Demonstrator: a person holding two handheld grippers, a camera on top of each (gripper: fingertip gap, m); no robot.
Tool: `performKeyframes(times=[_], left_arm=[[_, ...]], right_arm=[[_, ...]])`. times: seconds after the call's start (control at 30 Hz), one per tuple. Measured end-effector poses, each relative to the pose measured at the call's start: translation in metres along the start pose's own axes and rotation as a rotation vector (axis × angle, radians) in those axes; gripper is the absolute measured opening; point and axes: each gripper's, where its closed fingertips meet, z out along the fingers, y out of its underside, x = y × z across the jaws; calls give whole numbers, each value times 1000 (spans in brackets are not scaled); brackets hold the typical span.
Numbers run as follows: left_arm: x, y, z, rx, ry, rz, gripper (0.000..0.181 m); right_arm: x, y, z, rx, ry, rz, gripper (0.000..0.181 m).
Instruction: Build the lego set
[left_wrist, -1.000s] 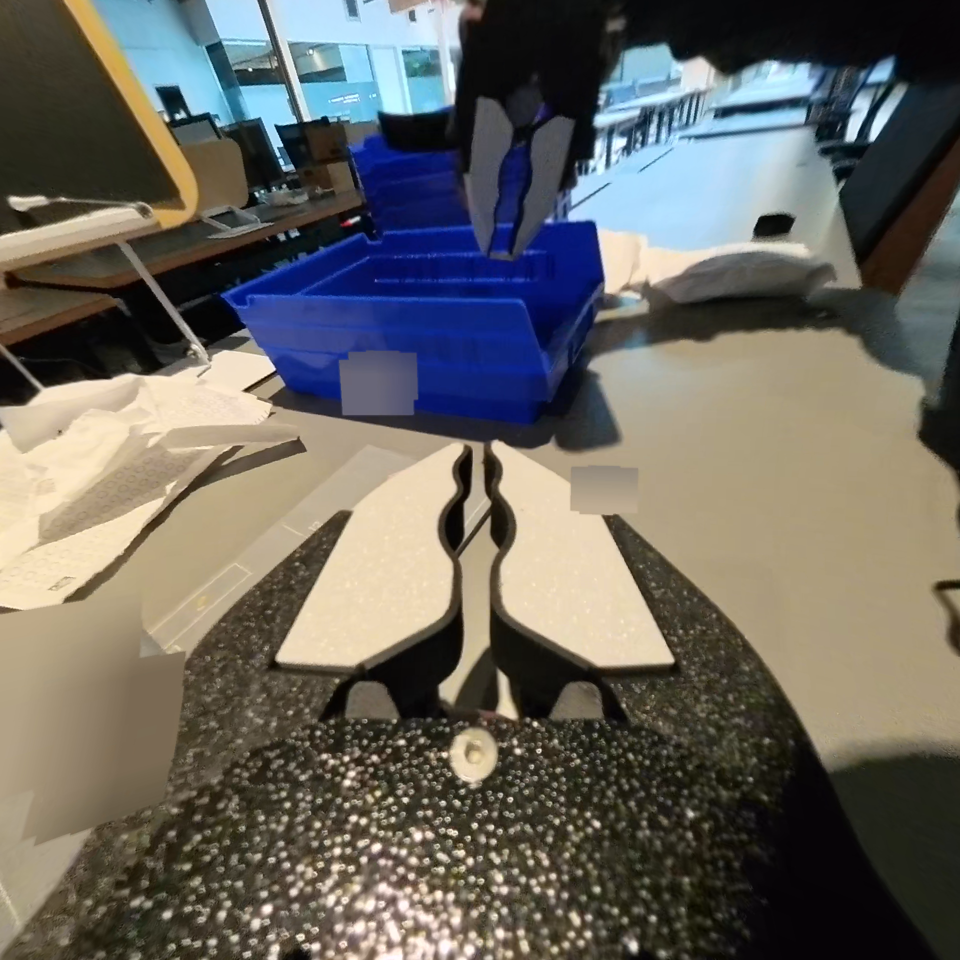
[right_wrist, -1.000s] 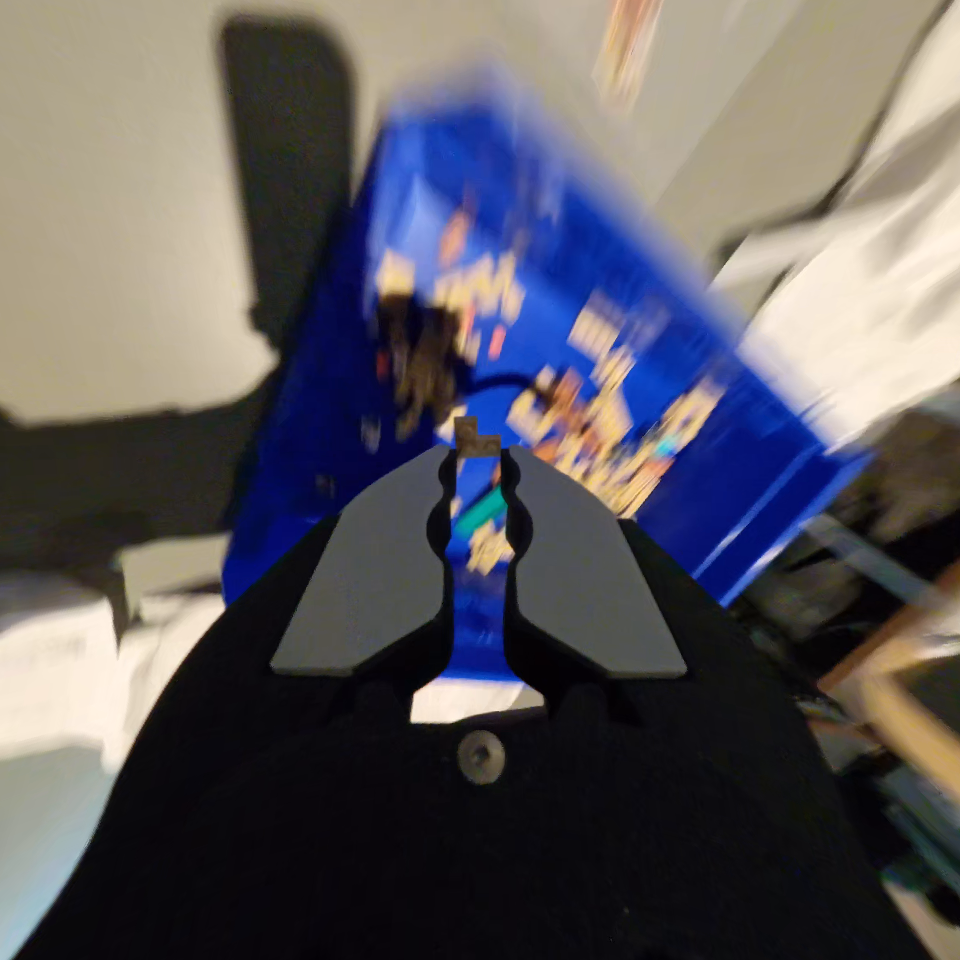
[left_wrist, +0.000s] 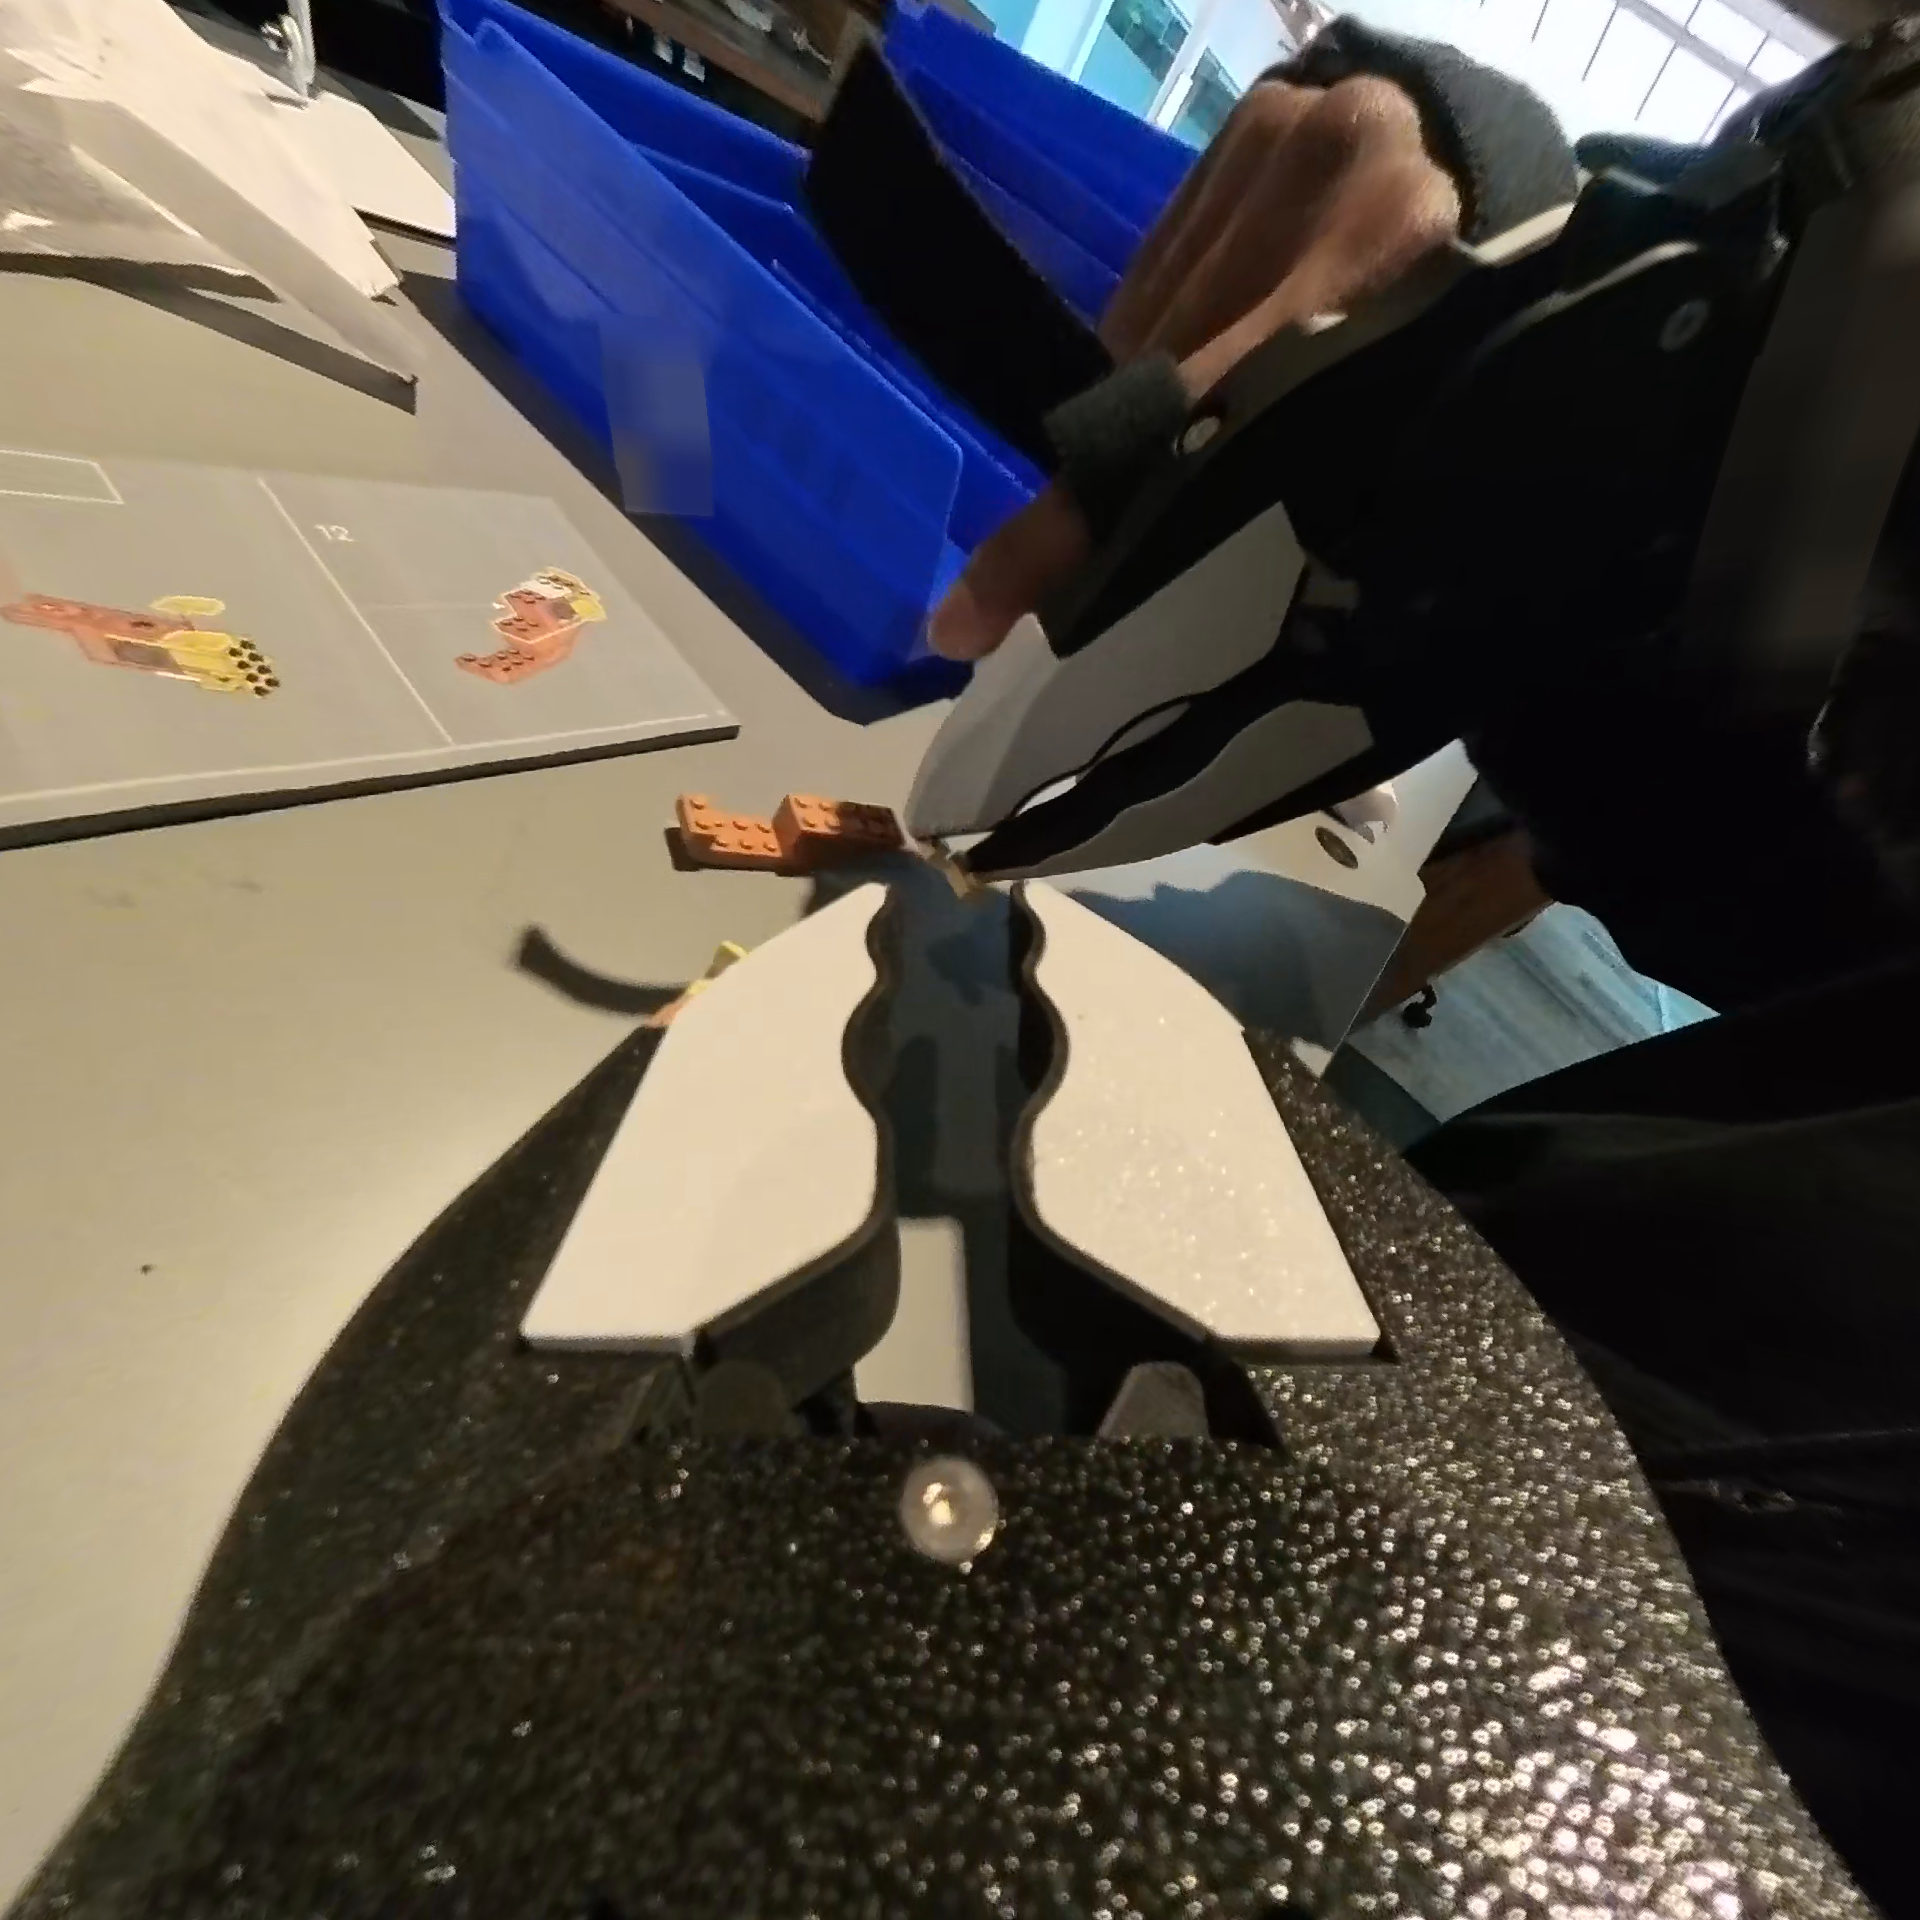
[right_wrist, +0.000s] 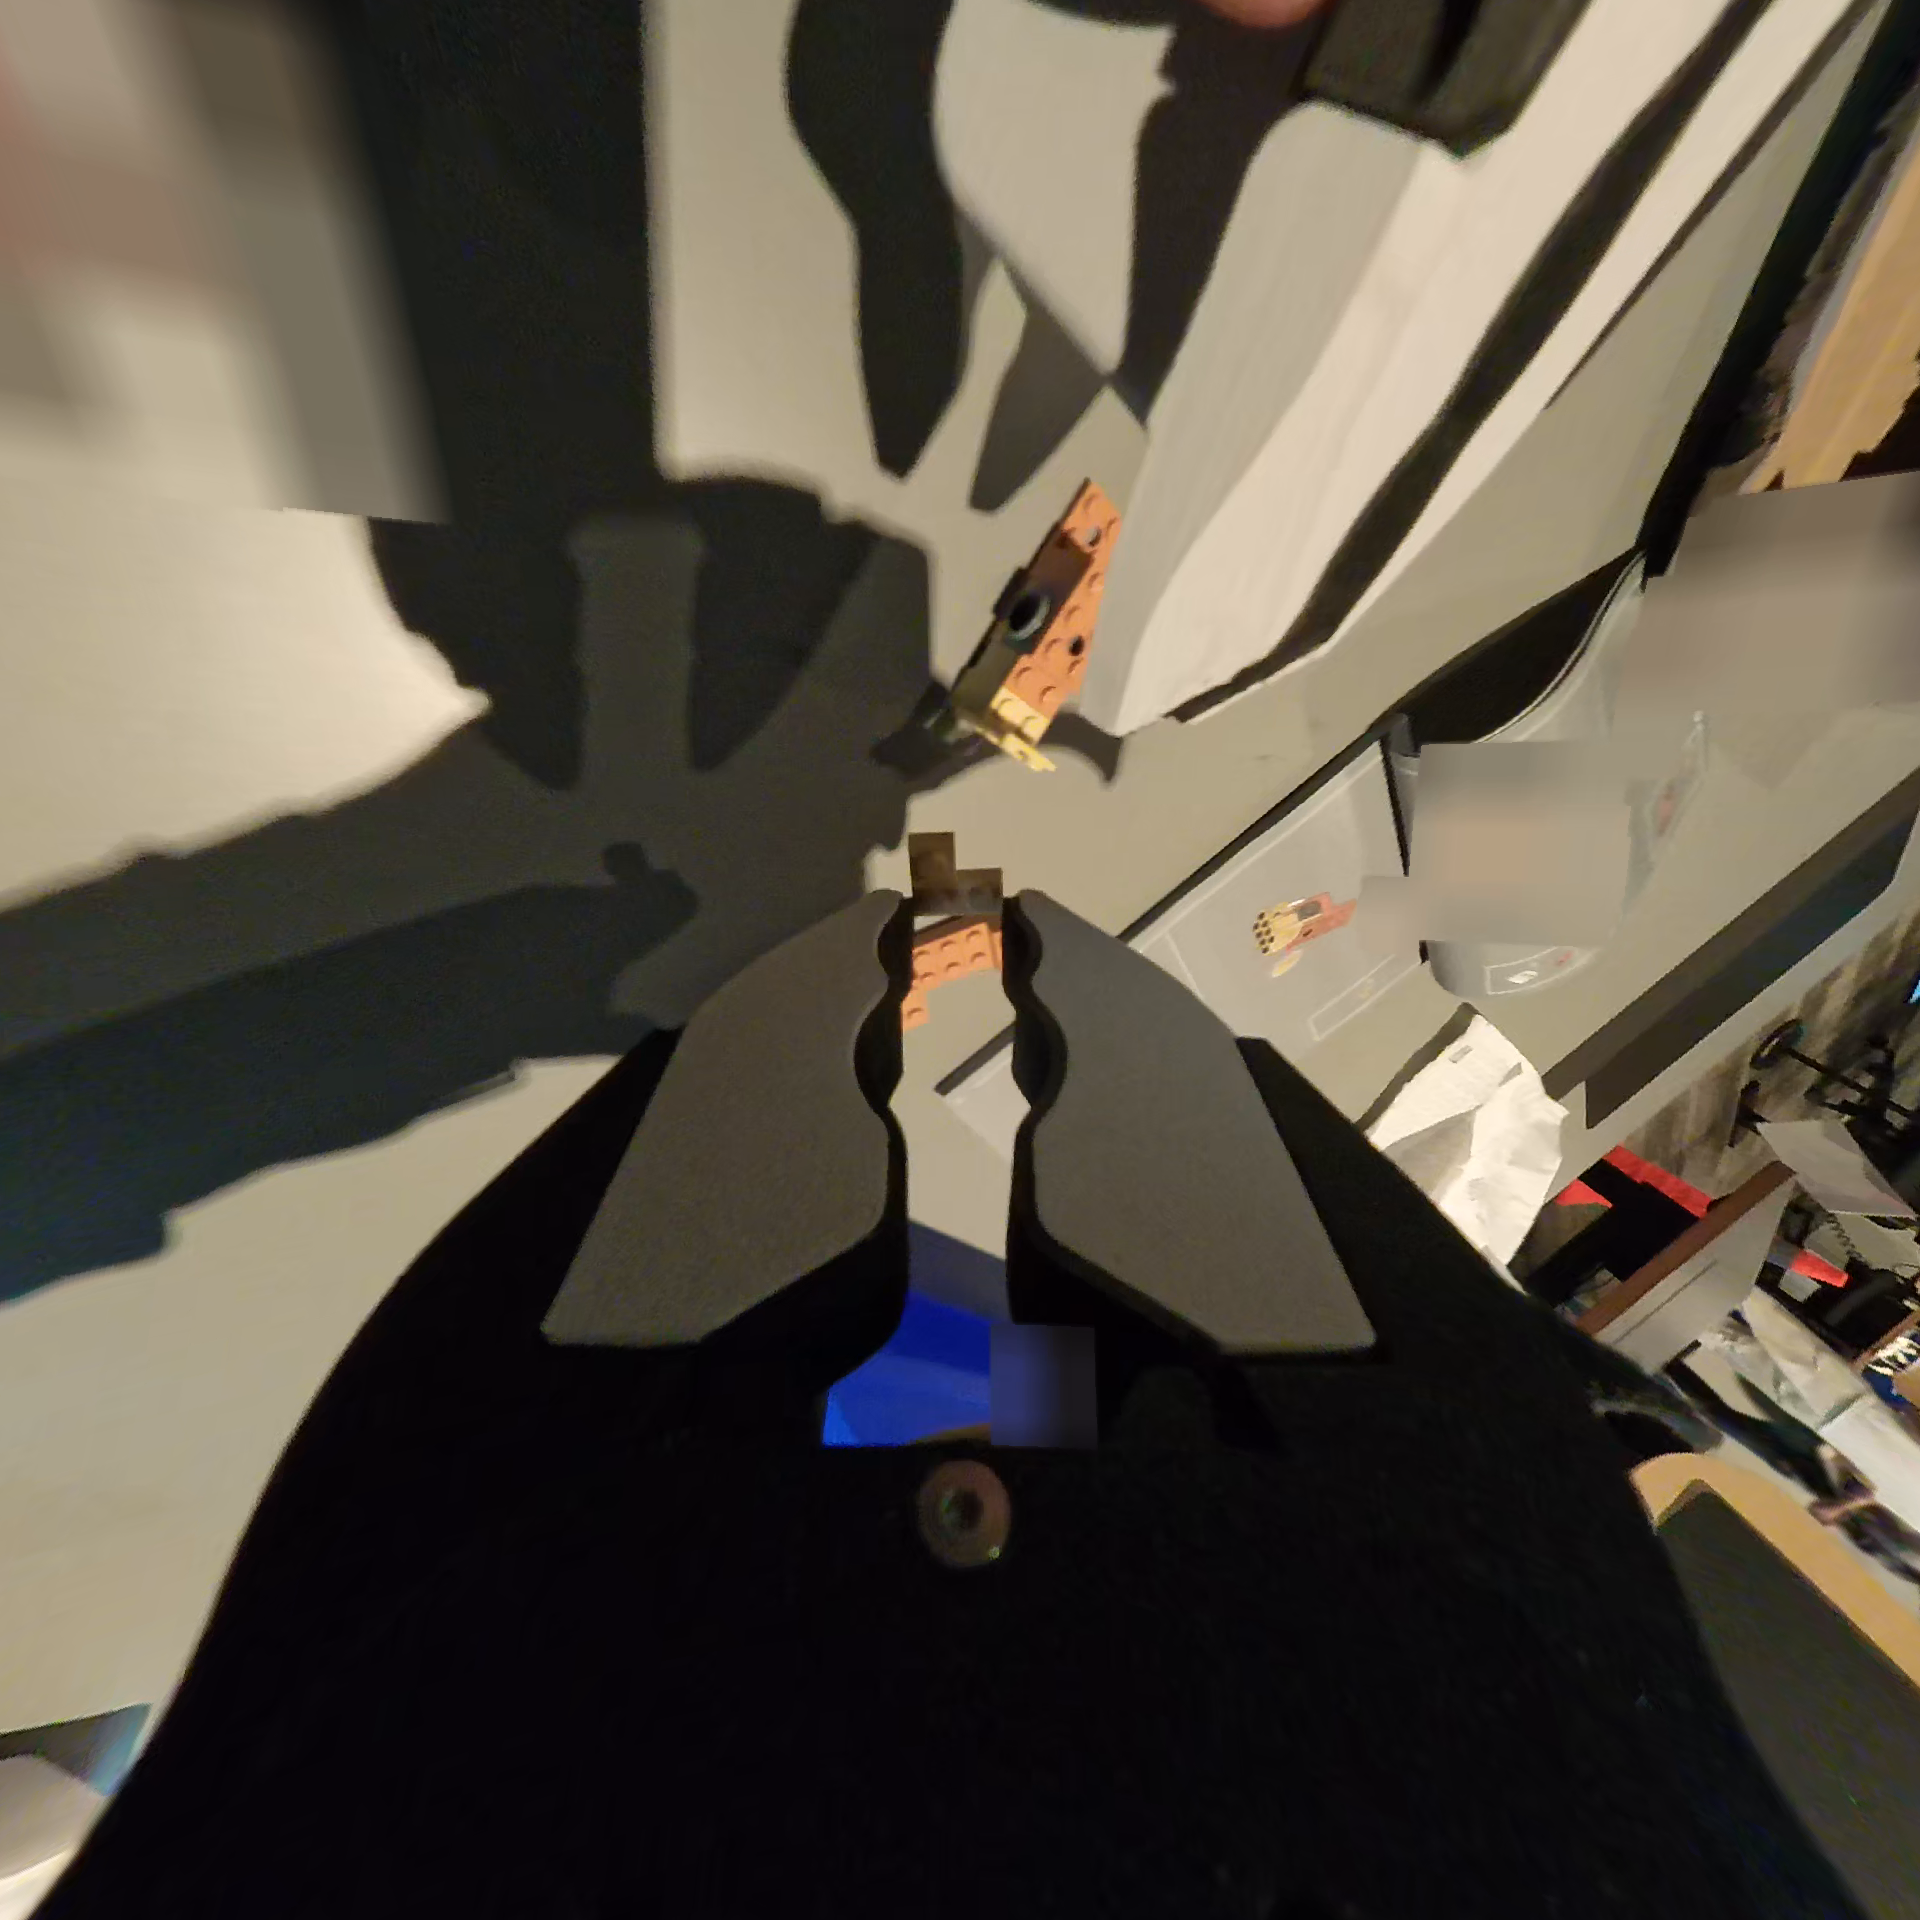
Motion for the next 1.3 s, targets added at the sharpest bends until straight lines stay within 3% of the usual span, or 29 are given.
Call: performKeyframes(times=[0.63, 1.0, 1.3], left_arm=[[5, 5, 0, -23, -70, 1, 19], [13, -1, -9, 52, -11, -89, 20], [16, 3, 10, 28, 34, -144, 20]], right_arm=[[-16, 5, 2, -33, -46, -94, 16], [7, -13, -19, 44, 261, -37, 15], [10, -16, -21, 53, 345, -39, 16]])
